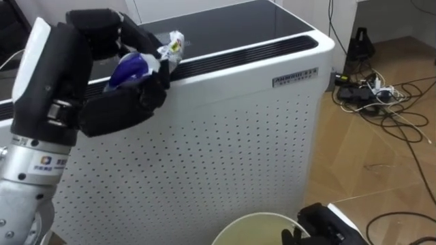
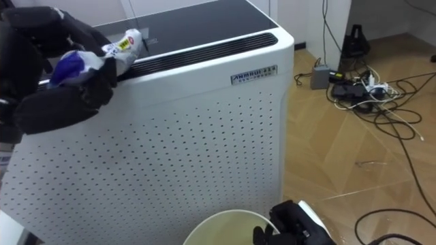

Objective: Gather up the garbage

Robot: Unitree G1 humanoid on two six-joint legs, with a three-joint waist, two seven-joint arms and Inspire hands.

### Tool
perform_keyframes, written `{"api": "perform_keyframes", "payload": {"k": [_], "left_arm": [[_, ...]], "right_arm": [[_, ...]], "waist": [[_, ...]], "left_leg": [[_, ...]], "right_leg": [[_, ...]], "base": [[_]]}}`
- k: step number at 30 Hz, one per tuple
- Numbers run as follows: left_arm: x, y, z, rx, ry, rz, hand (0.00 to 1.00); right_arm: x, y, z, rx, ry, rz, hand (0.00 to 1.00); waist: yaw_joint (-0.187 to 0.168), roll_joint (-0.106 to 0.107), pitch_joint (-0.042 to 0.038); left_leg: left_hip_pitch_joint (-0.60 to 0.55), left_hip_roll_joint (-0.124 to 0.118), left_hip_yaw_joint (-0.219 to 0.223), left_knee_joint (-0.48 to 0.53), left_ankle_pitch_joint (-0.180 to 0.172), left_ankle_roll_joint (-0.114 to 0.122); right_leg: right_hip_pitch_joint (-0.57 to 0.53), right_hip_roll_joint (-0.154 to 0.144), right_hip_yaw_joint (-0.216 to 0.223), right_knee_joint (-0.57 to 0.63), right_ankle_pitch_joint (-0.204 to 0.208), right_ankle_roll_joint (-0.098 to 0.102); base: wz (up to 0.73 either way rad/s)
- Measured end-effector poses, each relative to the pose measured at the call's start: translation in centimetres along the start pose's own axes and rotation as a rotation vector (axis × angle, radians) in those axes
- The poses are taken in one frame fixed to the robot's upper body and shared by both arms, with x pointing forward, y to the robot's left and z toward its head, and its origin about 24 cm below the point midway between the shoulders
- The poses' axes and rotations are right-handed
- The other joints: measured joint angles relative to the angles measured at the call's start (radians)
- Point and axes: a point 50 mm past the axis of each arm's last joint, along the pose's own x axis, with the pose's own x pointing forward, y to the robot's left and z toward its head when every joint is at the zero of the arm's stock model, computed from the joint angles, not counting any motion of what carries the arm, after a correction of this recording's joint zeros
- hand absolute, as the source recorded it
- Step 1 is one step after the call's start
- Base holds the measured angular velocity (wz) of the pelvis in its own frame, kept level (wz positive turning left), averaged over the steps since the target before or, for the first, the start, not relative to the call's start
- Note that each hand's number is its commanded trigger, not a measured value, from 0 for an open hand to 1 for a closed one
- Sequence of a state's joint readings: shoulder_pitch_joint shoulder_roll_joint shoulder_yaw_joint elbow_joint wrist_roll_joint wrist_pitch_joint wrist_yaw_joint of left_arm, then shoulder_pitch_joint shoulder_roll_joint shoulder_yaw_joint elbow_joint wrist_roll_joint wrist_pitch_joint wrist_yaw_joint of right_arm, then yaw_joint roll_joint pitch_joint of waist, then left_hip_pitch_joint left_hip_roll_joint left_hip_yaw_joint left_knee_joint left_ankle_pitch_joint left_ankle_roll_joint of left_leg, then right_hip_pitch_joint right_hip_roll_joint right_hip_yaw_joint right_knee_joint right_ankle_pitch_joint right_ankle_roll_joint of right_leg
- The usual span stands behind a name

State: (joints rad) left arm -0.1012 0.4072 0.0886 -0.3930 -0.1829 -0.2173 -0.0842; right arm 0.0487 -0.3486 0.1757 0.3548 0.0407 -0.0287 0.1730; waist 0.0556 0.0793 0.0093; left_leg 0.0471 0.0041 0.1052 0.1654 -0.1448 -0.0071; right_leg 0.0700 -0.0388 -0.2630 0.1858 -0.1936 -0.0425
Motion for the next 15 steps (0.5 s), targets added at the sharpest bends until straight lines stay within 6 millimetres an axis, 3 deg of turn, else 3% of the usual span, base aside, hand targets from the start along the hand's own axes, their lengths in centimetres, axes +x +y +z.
{"api": "perform_keyframes", "payload": {"k": [7,13,15], "left_arm": [[-0.3,-0.2,0.0,-0.181,-0.017,-0.029,1.00],[-0.5,-0.5,0.2,-0.285,-0.043,-0.080,1.00],[-0.9,-1.6,-0.2,-0.330,-0.017,-0.160,1.00]], "right_arm": [[0.3,-0.2,0.3,0.005,0.005,-0.008,1.00],[0.7,-0.3,0.8,0.004,0.004,-0.010,1.00],[0.9,-0.4,1.1,0.003,0.003,-0.011,1.00]], "waist": [[-0.006,-0.008,0.0058],[-0.009,-0.009,0.0060],[-0.010,-0.010,0.0062]], "left_leg": [[0.001,0.000,-0.001,-0.001,0.000,0.000],[-0.003,-0.001,-0.001,0.000,0.000,0.000],[-0.005,-0.001,-0.001,0.000,0.000,0.000]], "right_leg": [[0.011,-0.004,-0.012,-0.001,0.000,0.004],[0.002,-0.005,-0.012,0.000,-0.001,0.005],[0.002,-0.005,-0.012,0.001,-0.001,0.006]], "base": [[0.04],[0.00],[0.00]]}}
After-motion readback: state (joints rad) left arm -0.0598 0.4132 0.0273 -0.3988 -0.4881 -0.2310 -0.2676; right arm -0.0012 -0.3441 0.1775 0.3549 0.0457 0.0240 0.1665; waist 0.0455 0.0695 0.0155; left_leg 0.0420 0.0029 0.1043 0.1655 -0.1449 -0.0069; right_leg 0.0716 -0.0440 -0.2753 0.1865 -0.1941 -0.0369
